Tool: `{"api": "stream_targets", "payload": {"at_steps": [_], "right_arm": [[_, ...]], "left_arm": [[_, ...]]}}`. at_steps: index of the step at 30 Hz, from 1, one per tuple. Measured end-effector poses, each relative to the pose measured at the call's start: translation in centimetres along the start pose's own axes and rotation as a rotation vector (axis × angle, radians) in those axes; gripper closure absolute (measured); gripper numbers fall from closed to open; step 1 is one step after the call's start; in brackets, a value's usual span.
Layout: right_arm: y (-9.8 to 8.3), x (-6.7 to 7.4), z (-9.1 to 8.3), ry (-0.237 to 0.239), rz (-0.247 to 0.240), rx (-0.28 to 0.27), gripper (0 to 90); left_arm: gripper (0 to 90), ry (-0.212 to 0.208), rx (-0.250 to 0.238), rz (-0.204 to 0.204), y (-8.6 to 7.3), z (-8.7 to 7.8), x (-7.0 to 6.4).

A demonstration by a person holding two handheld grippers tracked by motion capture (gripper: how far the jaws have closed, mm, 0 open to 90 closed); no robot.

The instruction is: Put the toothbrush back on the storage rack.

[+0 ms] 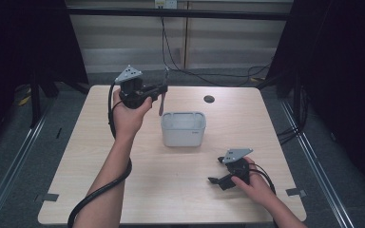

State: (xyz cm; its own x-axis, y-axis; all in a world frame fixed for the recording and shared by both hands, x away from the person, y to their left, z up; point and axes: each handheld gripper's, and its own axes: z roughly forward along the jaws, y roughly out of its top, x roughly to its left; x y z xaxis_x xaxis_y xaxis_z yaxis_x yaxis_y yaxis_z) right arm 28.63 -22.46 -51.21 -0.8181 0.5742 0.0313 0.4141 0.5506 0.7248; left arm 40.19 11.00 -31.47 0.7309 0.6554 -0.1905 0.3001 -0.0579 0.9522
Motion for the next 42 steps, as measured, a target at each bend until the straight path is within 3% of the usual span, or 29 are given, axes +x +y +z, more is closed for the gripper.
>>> {"api": "stream_targets", "payload": {"at_steps": [42], "right_arm": [[0.0,0.0,0.0,-0.001,0.001,0.000,10.8]], "left_arm": [[80.7,-0.012,0.019,-0.030,-2.6,2.1,-0.2]]}}
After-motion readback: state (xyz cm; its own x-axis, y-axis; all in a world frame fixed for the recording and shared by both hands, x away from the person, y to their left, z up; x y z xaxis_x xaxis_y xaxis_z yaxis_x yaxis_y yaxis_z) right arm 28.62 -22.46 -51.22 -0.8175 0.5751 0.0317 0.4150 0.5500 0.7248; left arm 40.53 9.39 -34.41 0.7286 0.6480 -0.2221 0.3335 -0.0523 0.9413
